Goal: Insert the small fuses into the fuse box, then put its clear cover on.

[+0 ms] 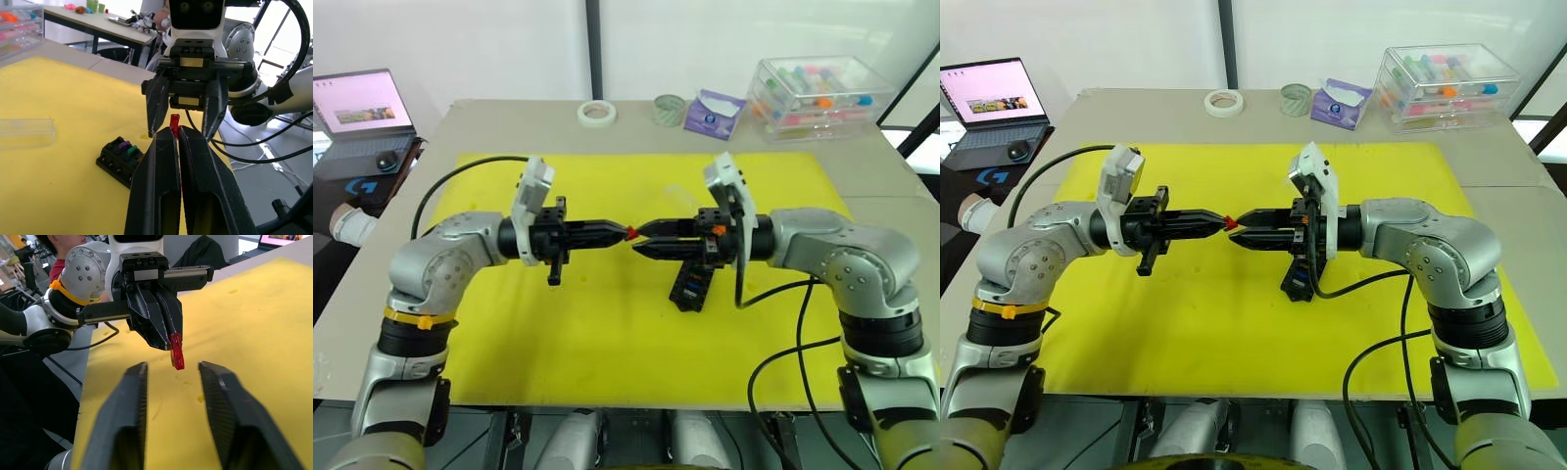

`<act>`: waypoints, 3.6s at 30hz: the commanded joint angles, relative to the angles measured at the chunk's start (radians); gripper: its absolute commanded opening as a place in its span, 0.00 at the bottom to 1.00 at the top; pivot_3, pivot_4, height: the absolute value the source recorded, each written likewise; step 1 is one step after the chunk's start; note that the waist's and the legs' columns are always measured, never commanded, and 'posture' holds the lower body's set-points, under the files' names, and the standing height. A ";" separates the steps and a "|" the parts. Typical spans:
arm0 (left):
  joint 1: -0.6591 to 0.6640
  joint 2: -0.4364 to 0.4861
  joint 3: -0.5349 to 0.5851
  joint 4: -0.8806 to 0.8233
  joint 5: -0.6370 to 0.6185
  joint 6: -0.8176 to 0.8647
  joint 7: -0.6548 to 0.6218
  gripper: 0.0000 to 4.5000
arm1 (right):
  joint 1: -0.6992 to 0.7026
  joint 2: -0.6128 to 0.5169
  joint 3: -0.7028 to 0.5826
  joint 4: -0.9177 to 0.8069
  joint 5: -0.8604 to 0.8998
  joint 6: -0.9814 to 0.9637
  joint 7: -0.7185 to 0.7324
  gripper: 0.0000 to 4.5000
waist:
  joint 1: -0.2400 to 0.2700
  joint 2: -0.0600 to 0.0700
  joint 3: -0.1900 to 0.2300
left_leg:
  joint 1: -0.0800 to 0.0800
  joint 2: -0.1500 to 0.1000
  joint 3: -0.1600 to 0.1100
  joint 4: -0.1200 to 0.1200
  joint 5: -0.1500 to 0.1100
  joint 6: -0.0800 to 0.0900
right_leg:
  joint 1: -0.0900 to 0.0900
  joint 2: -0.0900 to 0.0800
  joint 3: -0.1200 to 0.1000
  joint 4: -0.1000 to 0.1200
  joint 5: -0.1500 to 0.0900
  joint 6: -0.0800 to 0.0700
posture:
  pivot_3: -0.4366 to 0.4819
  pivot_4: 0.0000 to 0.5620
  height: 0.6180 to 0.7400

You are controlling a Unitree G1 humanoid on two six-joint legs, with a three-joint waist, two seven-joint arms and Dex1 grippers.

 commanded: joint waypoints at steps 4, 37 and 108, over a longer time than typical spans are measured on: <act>-0.008 0.001 -0.001 -0.027 -0.002 -0.008 0.006 0.00 | -0.021 0.000 -0.032 -0.014 0.021 -0.016 -0.004 0.38 | 0.000 0.000 0.000 | 0.000 0.000 0.000 0.000 0.000 0.000 | 0.000 0.000 0.000 0.000 0.000 0.000 | 0.48 0.27 1.00; 0.007 0.021 -0.016 -0.029 -0.005 0.000 -0.002 0.05 | -0.021 -0.014 -0.039 0.006 0.017 -0.019 -0.010 0.01 | 0.000 0.000 0.000 | 0.000 0.000 0.000 0.000 0.000 0.000 | 0.000 0.000 0.000 0.000 0.000 0.000 | 0.48 0.27 1.00; -0.023 -0.369 -0.310 0.296 0.566 -0.616 0.119 1.00 | -0.005 -0.419 0.243 0.016 -0.571 -0.131 0.153 0.00 | 0.024 0.001 0.001 | -0.001 0.000 0.001 0.001 0.000 0.001 | 0.000 0.000 -0.001 -0.001 0.000 0.000 | 0.48 0.27 1.00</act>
